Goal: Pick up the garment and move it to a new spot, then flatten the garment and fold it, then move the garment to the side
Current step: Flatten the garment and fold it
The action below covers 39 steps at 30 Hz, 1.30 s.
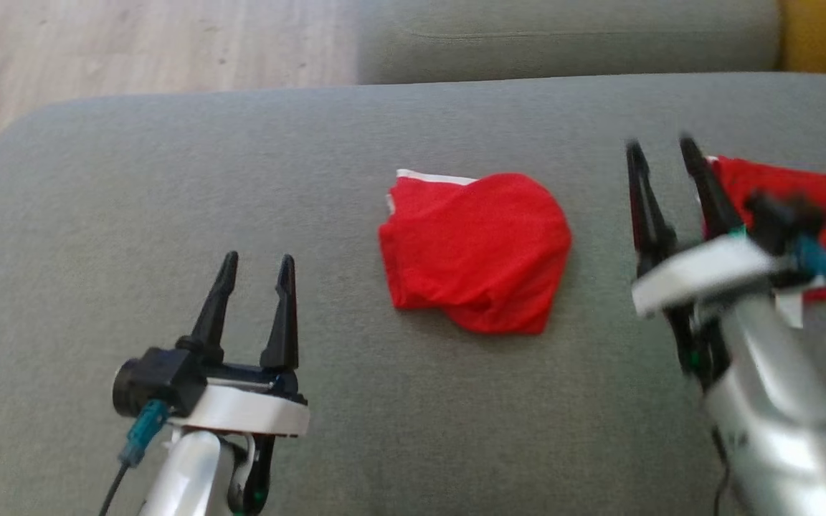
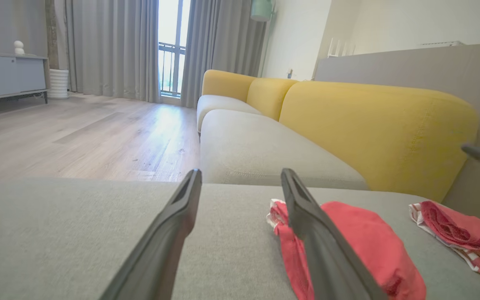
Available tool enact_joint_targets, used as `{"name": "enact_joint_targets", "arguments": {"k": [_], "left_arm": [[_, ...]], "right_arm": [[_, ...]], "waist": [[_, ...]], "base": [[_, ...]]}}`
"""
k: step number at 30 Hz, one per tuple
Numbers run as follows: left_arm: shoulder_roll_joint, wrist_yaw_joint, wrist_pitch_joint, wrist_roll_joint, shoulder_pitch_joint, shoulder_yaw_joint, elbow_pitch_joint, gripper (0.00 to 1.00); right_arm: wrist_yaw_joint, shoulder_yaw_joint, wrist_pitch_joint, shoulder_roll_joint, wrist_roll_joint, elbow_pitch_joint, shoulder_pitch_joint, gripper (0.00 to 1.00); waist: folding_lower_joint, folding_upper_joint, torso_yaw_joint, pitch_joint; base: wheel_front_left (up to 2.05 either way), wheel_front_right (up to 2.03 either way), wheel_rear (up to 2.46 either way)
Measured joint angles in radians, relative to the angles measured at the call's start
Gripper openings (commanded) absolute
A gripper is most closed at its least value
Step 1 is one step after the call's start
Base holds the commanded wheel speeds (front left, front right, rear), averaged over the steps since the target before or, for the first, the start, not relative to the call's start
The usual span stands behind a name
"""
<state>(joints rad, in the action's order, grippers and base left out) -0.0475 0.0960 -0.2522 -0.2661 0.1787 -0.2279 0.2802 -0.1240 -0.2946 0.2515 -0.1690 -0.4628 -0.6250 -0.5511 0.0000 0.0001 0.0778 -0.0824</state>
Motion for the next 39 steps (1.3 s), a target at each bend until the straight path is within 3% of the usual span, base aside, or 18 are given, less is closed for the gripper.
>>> {"name": "enact_joint_targets", "arguments": {"k": [3,7,21,22,23,28,32,39], "left_arm": [[0.001,-0.001,0.0,0.0,0.0,0.015,-0.03,1.0],[0.001,-0.005,0.0,0.0,-0.004,0.042,-0.054,1.0],[0.001,-0.003,0.0,-0.007,-0.046,0.049,-0.061,1.0],[0.001,-0.003,0.0,-0.007,-0.045,0.045,-0.061,1.0],[0.001,-0.002,0.0,-0.007,-0.044,0.04,-0.061,1.0],[0.001,0.001,0.0,-0.008,-0.035,0.022,-0.063,1.0],[0.002,0.003,0.0,-0.018,0.009,-0.006,-0.062,1.0],[0.002,0.002,0.0,-0.044,0.033,-0.042,-0.054,1.0]], "right_arm": [[0.0,0.108,0.001,0.037,0.145,0.1,0.156,1.0],[0.0,0.188,0.001,0.093,0.248,0.203,0.31,1.0],[0.0,0.223,0.001,0.114,0.243,0.306,0.396,1.0],[0.0,0.218,0.001,0.114,0.241,0.306,0.396,0.71],[0.0,0.214,0.001,0.114,0.244,0.307,0.396,0.0],[0.0,0.208,0.0,0.115,0.274,0.305,0.361,0.0],[0.0,0.184,-0.035,0.114,0.317,0.264,0.239,0.0],[0.0,0.186,-0.109,0.113,0.358,0.055,0.092,0.0]], "waist": [[0.0,0.0,-0.034,0.002],[0.0,0.0,-0.069,0.002],[0.0,0.0,-0.074,-0.006],[-0.0001,0.0,-0.07,-0.01],[0.0,0.0,-0.065,-0.015],[0.0,0.0,-0.03,-0.05],[0.0002,0.0,0.027,-0.092],[0.0002,0.0,0.127,-0.145]], "base": [[0.0,0.0,0.0],[0.0,0.0,0.0],[0.0,0.0,0.0],[0.0,0.0,0.0],[0.0,0.0,0.0],[0.0,0.0,0.0],[0.0,0.0,0.0],[0.0,0.0,0.0]]}}
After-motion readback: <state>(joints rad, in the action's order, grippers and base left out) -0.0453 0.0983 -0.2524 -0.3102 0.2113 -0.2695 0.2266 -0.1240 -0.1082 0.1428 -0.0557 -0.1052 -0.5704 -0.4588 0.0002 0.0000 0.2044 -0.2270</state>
